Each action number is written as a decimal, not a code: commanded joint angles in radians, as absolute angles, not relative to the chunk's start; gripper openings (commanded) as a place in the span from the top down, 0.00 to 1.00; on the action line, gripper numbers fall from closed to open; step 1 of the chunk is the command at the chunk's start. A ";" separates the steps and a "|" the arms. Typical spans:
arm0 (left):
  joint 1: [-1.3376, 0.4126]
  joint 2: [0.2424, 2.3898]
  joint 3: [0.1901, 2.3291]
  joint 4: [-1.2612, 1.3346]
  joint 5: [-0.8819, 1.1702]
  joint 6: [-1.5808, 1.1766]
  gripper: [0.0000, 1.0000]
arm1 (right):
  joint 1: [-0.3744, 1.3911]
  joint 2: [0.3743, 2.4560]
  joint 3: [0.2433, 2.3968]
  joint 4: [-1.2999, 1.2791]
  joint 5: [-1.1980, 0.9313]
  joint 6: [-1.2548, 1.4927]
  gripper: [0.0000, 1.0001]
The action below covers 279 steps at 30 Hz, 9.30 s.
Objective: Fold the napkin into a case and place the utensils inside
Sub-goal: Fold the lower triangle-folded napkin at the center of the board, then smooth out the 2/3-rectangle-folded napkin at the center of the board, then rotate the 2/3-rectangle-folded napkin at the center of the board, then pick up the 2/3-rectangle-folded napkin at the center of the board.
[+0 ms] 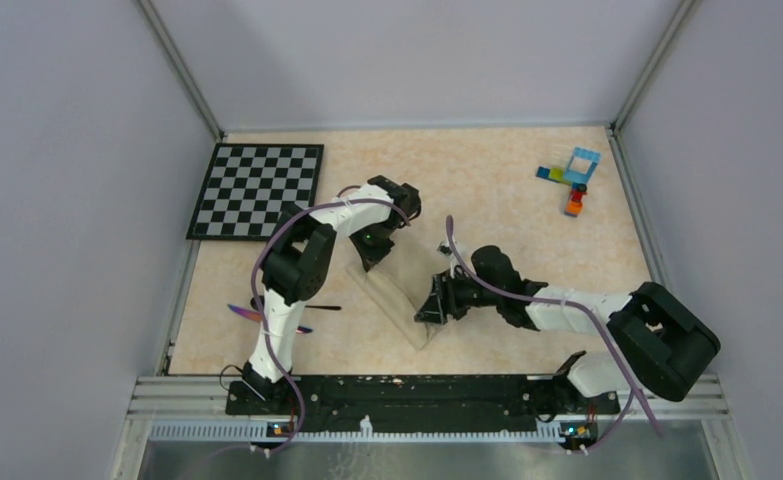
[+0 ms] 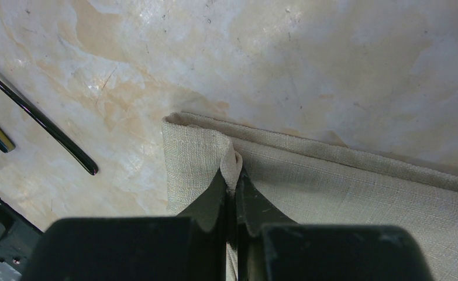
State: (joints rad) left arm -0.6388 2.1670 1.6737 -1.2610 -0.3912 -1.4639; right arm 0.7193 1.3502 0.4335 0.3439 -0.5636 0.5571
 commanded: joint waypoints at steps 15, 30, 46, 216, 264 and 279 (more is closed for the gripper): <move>-0.624 2.172 1.647 -1.195 -0.422 -1.467 1.00 | 0.905 1.321 0.522 0.101 -0.135 0.385 0.73; -0.617 2.005 1.577 -1.050 -0.369 -1.316 0.20 | 0.905 1.406 0.529 0.130 -0.148 0.378 1.00; -0.297 1.270 0.777 -0.265 0.216 -0.849 0.15 | 0.902 1.438 0.539 0.140 -0.187 0.394 1.00; -0.842 1.450 0.915 -0.199 0.188 -0.665 0.11 | 0.458 1.373 0.460 0.148 -0.486 0.668 0.89; -1.323 1.912 1.467 -0.790 -0.428 -0.917 1.00 | 0.118 1.336 0.360 0.309 -0.855 0.690 0.18; -1.301 1.788 1.359 -0.659 -0.339 -0.907 1.00 | 0.253 1.598 0.368 0.656 -0.763 0.927 0.42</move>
